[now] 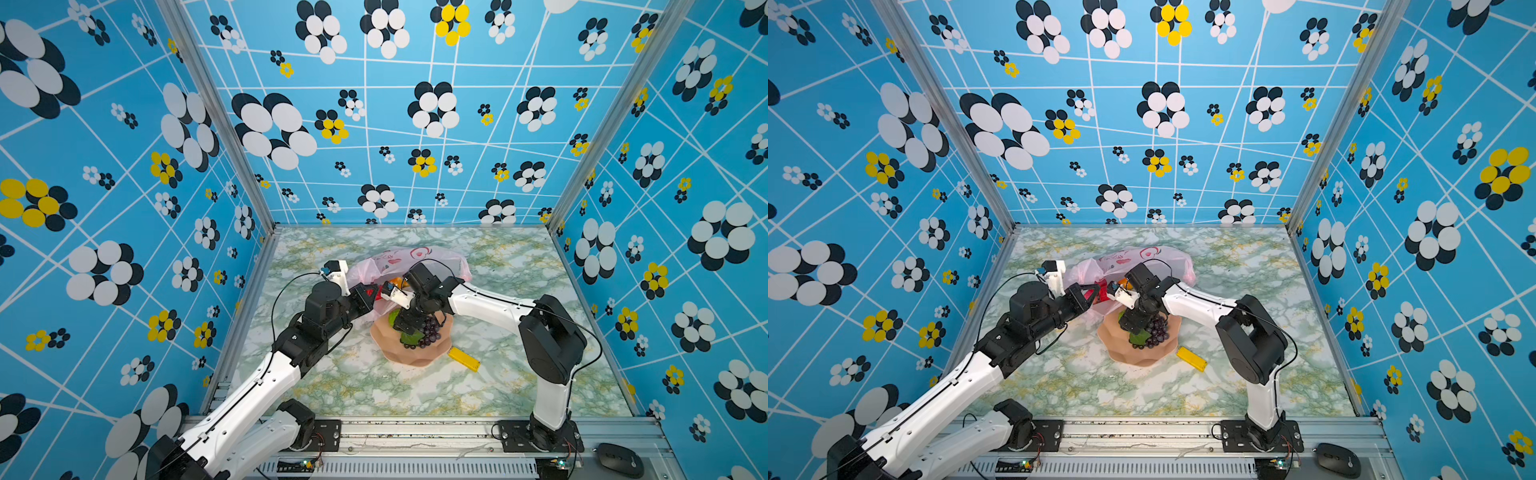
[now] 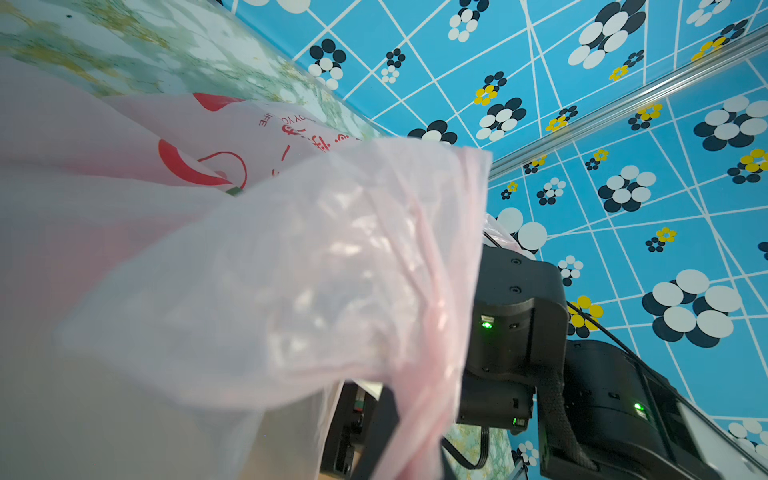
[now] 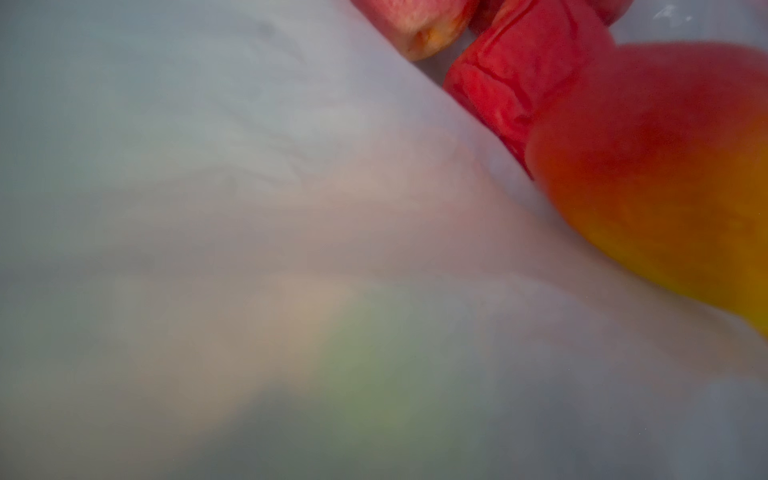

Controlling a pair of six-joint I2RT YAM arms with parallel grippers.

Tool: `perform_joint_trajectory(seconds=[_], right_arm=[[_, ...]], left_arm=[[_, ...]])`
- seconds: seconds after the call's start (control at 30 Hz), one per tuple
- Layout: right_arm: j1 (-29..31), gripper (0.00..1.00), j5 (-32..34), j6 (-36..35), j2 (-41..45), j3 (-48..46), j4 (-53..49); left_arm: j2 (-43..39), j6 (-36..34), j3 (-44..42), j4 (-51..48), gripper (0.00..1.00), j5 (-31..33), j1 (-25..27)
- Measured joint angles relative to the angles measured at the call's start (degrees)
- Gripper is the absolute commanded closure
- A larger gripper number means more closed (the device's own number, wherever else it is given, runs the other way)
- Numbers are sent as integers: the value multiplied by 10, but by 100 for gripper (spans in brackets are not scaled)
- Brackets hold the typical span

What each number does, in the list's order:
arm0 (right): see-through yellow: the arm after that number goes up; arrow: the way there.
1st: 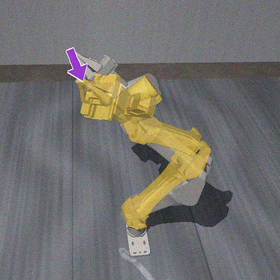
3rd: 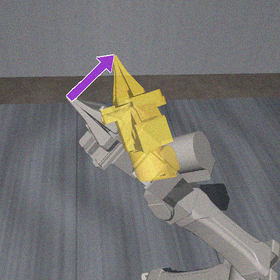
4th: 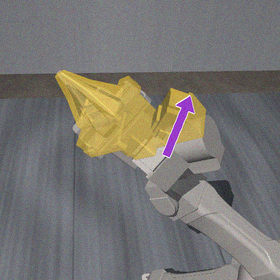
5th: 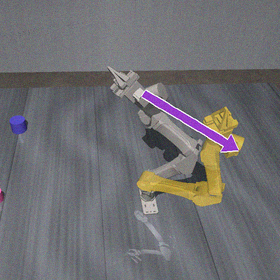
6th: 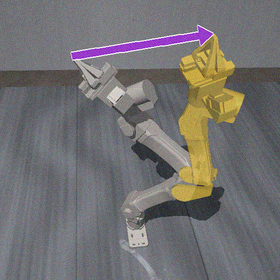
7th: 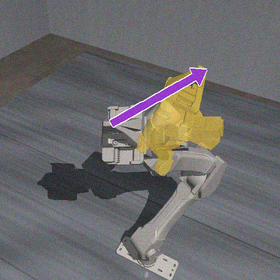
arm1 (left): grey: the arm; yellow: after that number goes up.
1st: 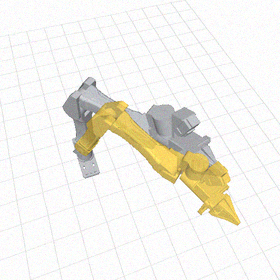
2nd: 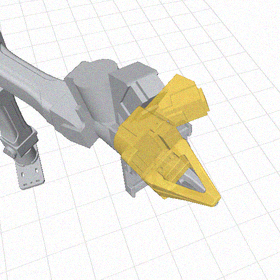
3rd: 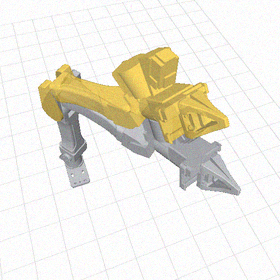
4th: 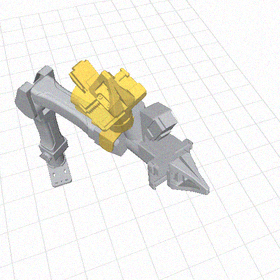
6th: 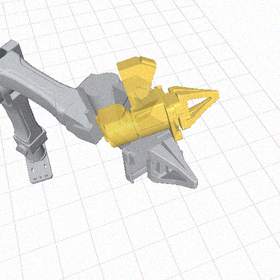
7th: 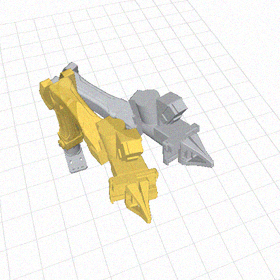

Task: Place the fruits into the plastic bag
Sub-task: 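Lower the right gripper onto the bumpy green fruit and close it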

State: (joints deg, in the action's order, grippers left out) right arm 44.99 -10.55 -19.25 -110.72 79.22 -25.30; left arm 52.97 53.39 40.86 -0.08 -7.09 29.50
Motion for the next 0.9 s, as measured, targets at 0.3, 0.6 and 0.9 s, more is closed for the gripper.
perform_joint_trajectory(seconds=[0.3, 0.6, 0.9], right_arm=[[0, 38, 4, 2, -12, 16, -15], [0, 39, -11, 7, 7, -8, 16], [-23, 39, -127, 96, 103, -99, 145]], left_arm=[[0, 2, -4, 3, 100, -4, -3], [0, 6, -5, 3, 100, -6, -3], [1, 18, -8, 10, 100, -11, -3]])
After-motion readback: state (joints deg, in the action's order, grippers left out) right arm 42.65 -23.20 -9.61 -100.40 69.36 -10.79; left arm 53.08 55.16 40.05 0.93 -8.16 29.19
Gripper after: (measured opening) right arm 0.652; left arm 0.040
